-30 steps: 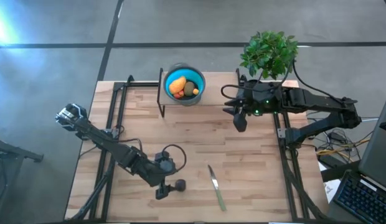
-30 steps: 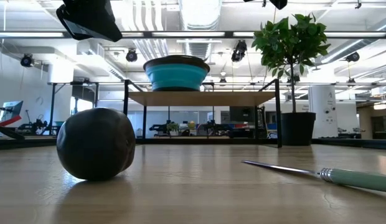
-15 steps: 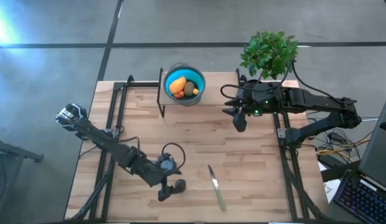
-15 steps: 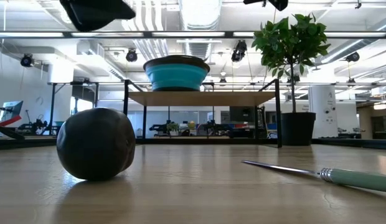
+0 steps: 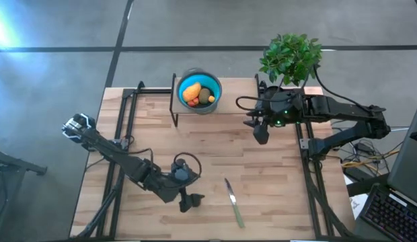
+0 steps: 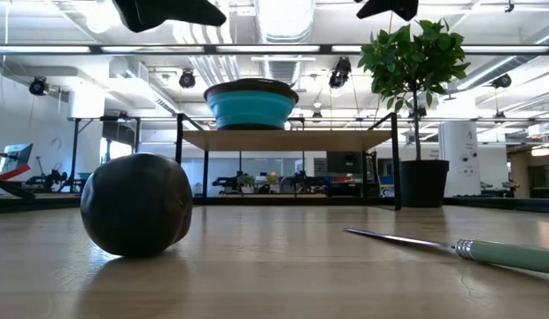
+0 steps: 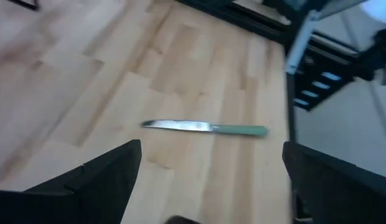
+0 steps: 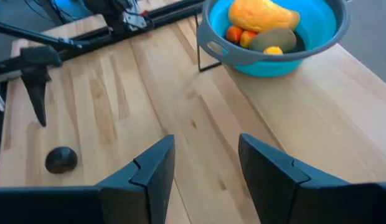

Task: Pick & Place Fruit
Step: Put the purple plum into the blue strainer bowl

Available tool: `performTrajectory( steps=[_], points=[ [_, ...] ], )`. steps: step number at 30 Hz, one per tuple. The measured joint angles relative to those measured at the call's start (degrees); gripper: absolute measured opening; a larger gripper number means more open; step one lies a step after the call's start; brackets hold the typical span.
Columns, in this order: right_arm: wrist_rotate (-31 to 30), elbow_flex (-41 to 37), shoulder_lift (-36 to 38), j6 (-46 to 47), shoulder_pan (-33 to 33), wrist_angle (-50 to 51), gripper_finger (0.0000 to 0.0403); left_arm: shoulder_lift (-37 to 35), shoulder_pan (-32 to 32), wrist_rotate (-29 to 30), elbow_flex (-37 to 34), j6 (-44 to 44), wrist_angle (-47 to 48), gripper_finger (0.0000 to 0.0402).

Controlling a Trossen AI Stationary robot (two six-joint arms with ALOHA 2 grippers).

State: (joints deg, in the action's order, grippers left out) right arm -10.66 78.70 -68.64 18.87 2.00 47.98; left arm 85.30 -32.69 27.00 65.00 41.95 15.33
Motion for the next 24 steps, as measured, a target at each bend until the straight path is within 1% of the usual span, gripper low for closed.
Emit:
performTrajectory(
  steps=[7,12,15,19,24],
  points=[
    [0.0,0.0,0.0,-1.3,0.0,1.2,0.0174,3.2,0.0,3.7,4.0,3.7,6.3,0.0394],
    [0.0,0.0,0.0,-2.1,0.0,1.2,0.0158,4.9,0.0,4.2,5.9,8.5,10.0,0.0394],
    [0.0,0.0,0.0,-2.7,0.0,1.2,0.0146,5.5,0.0,4.1,6.0,11.5,10.3,0.0394],
    [0.0,0.0,0.0,-2.8,0.0,1.2,0.0131,6.2,0.0,3.1,6.0,19.7,10.3,0.0394],
    [0.0,0.0,0.0,-2.8,0.0,1.1,0.0114,7.0,0.0,-0.8,6.0,28.5,11.0,0.0394]
  ],
)
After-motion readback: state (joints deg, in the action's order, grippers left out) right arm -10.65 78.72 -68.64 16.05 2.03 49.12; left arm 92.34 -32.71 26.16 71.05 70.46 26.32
